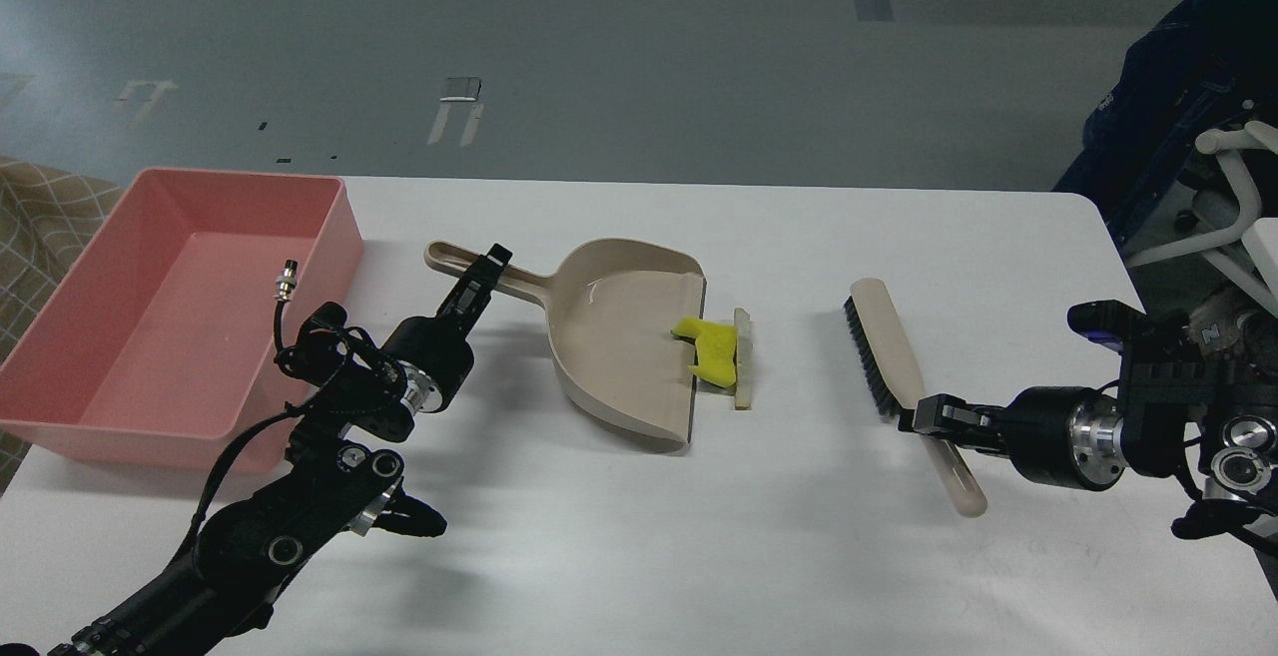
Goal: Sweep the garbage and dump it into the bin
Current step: 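Sweep the brush across the dustpan toward the left gripper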
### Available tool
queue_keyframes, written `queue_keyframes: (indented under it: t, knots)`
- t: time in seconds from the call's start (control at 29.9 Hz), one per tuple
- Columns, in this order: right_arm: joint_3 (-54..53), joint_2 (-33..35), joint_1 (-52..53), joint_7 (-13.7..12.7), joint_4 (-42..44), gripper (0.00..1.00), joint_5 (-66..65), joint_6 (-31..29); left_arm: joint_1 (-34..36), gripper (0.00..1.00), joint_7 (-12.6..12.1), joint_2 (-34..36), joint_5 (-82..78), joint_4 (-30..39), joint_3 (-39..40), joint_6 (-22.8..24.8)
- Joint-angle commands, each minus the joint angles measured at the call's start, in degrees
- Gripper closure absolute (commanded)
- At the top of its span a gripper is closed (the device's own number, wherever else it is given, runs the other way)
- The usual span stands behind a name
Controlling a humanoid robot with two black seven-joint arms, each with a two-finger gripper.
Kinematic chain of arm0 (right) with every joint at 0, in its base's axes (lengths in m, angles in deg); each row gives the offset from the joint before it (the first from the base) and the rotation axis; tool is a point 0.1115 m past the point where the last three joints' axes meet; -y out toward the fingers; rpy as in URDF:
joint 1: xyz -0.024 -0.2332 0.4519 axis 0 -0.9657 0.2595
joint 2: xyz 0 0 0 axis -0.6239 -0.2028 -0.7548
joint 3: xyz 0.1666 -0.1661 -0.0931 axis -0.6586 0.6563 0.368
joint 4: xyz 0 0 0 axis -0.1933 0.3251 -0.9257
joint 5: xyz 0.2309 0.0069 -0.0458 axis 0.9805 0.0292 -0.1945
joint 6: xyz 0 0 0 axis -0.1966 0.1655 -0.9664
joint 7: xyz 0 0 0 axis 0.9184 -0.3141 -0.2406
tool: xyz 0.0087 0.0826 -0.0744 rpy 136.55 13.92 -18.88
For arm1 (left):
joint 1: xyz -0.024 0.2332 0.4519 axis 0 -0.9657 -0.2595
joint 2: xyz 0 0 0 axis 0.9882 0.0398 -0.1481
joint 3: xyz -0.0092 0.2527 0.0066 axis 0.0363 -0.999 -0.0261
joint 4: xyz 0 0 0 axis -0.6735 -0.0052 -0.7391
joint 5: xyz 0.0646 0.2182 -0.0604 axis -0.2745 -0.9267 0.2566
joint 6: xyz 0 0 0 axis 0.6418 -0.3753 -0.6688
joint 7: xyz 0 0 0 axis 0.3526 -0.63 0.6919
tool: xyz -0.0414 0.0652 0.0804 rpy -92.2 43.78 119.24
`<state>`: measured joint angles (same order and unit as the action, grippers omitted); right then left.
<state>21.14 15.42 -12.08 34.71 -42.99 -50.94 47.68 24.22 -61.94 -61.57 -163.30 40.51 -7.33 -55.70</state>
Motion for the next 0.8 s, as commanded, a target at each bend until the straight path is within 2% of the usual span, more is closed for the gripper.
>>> queue_keyframes:
  t: [0.0,0.77]
  knots:
    - [2.1,-1.6,1.9,0.0,0.9,1.00,0.9,0.1,-0.2,1.00,0.0,-0.1,0.0,0.0,0.0,0.0]
    - [10.0,-19.9,12.4,0.3,11.6,1.00,7.7,0.1,-0.1,1.00,0.1,-0.5,0.0,0.0,0.0,0.0]
